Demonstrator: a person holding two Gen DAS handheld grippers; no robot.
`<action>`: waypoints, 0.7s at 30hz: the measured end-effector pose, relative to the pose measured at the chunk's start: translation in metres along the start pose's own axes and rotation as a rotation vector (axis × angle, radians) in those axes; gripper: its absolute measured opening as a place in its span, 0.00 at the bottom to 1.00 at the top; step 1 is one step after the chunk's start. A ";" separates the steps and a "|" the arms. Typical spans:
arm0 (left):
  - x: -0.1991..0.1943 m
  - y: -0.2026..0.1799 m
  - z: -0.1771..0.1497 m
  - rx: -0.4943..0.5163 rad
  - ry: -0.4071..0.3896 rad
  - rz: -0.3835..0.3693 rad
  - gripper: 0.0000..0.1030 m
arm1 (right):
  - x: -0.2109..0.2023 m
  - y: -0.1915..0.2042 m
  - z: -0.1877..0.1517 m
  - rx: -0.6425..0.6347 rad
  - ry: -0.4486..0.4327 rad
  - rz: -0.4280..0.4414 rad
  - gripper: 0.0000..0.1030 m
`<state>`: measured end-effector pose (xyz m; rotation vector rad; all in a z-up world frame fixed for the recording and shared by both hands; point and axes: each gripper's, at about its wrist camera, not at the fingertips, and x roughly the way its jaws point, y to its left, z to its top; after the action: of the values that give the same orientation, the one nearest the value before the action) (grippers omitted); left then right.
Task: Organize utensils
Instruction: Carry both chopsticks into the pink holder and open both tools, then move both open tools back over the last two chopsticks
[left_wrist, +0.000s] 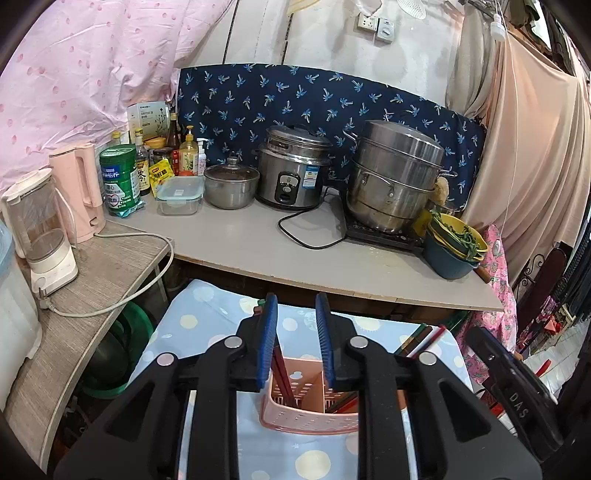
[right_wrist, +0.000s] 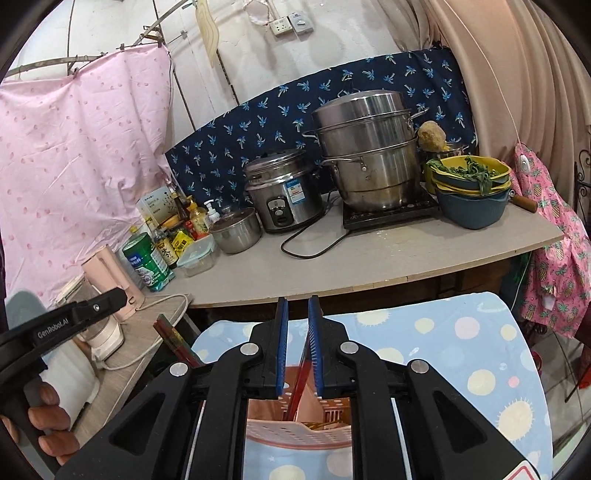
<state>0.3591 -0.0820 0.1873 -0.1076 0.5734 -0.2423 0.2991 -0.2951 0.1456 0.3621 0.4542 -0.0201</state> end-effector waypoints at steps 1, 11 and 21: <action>-0.002 0.000 -0.001 0.000 0.001 0.004 0.23 | -0.003 0.000 0.000 -0.001 -0.003 0.001 0.14; -0.035 -0.003 -0.020 0.034 0.015 0.043 0.25 | -0.045 0.012 -0.012 -0.026 -0.017 0.006 0.23; -0.076 0.006 -0.067 0.069 0.057 0.088 0.25 | -0.094 0.025 -0.055 -0.062 0.019 0.003 0.25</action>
<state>0.2615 -0.0591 0.1703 -0.0085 0.6246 -0.1797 0.1937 -0.2584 0.1484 0.3025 0.4723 0.0004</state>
